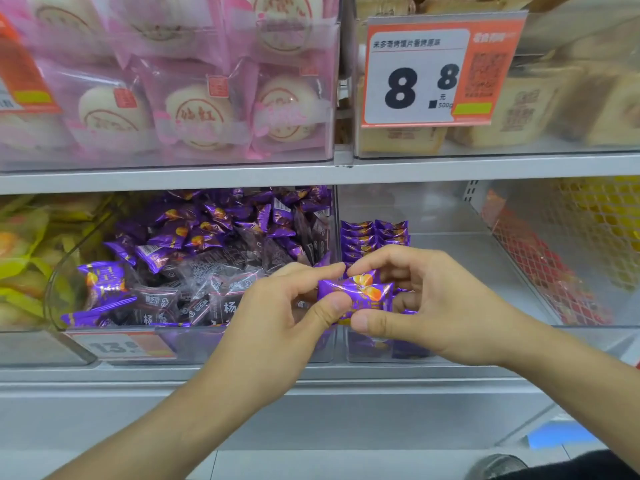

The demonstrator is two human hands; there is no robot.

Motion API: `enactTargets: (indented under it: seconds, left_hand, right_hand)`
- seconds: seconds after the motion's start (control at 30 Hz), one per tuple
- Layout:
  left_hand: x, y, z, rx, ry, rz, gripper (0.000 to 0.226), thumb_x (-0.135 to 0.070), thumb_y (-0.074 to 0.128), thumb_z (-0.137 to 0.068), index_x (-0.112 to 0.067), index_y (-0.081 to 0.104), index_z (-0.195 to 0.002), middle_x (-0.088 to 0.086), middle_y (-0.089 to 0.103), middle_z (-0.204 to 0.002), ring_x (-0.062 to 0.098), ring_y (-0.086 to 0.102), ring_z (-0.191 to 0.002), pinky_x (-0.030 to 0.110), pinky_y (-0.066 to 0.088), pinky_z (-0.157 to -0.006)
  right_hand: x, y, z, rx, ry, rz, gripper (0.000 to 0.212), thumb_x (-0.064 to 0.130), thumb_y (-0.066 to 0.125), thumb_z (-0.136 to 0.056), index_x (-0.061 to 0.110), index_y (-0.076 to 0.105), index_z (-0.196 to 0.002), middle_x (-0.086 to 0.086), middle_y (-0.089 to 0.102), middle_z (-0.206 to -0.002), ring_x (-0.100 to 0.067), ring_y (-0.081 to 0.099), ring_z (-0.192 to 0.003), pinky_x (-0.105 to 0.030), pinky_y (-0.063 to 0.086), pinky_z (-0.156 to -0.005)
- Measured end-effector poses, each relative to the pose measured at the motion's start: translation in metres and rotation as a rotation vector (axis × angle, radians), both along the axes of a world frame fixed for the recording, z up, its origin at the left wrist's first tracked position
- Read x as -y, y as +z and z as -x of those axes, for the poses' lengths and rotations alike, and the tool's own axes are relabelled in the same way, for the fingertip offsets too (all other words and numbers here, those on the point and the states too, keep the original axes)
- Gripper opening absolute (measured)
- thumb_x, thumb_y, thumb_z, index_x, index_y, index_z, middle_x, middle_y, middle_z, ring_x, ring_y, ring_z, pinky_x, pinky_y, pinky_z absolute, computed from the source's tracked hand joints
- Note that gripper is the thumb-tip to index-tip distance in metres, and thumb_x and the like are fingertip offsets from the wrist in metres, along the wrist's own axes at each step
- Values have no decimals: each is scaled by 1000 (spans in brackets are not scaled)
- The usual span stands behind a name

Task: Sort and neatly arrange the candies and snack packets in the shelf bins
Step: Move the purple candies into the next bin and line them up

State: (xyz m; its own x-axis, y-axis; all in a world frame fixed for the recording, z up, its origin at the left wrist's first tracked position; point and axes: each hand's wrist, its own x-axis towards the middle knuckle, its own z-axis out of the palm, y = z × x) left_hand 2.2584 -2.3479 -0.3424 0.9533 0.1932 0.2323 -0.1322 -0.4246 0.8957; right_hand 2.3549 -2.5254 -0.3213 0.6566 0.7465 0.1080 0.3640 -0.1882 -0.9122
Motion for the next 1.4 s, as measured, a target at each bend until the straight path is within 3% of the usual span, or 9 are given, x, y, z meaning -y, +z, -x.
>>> enactTargets:
  seconds: [0.13, 0.3, 0.53, 0.67, 0.9, 1.07, 1.2, 1.33, 1.4]
  left_hand:
    - [-2, -3, -6, 88, 73, -193, 52, -63, 67, -74, -40, 64, -121, -17, 60, -98, 9, 64, -88, 17, 49, -77]
    - [-4, -21, -15, 46, 84, -273, 74, -66, 79, -62, -37, 54, -125, -15, 58, -100, 9, 58, -94, 20, 49, -80]
    - [4, -40, -27, 66, 105, -303, 91, -33, 93, -59, -32, 43, -135, -12, 50, -97, 11, 53, -80, 13, 46, -74]
    - [4, -47, -30, 119, 126, -316, 92, -29, 94, -58, -29, 46, -136, -13, 49, -94, 11, 51, -77, 14, 44, -70]
    - [2, -52, -30, 132, 112, -341, 91, -33, 91, -60, -30, 44, -138, -17, 47, -91, 6, 49, -72, 10, 41, -67]
    - [4, -49, -29, 143, 102, -337, 89, -30, 91, -61, -26, 45, -137, -12, 49, -90, 4, 48, -73, 6, 38, -68]
    - [4, -49, -28, 143, 101, -346, 90, -31, 90, -61, -25, 45, -138, -13, 49, -89, 3, 48, -76, 6, 39, -70]
    - [4, -49, -27, 133, 102, -348, 90, -35, 88, -63, -29, 41, -140, -17, 47, -90, 5, 49, -77, 13, 42, -63]
    - [4, -49, -27, 131, 103, -352, 90, -35, 88, -63, -30, 41, -140, -17, 47, -90, 4, 48, -76, 15, 39, -60]
  right_hand:
    - [9, 7, -10, -42, -12, 3, 49, 24, 86, -59, 14, 66, -103, 0, 74, -92, -16, 66, -76, -44, 58, -78]
    - [40, 5, -73, -31, -309, -49, 45, 19, 86, -62, 17, 66, -103, -1, 72, -85, -11, 63, -75, -25, 53, -74]
    - [60, -44, -178, -34, -536, 228, 47, 8, 85, -72, 10, 67, -115, 1, 66, -92, -14, 59, -86, -19, 44, -64]
    - [49, -63, -210, -30, -561, 386, 56, 15, 87, -71, 15, 66, -123, -4, 66, -115, -14, 59, -91, -22, 47, -71]
    - [29, -87, -218, -79, -628, 433, 63, 25, 91, -67, 22, 62, -123, -3, 67, -112, -20, 66, -97, -24, 51, -65]
    - [27, -89, -217, -77, -729, 391, 79, 21, 96, -59, 4, 55, -125, -10, 65, -116, -27, 65, -103, -42, 55, -93]
    - [23, -86, -210, 7, -758, 436, 63, 28, 94, -62, 5, 62, -111, -4, 61, -98, -20, 58, -90, -35, 54, -88]
    - [14, -89, -207, 84, -793, 448, 90, 42, 95, -56, 5, 54, -127, -8, 62, -122, -25, 59, -112, -33, 50, -92]
    - [14, -91, -209, 114, -806, 441, 88, 43, 93, -60, 5, 52, -128, -9, 60, -126, -26, 57, -117, -28, 46, -87]
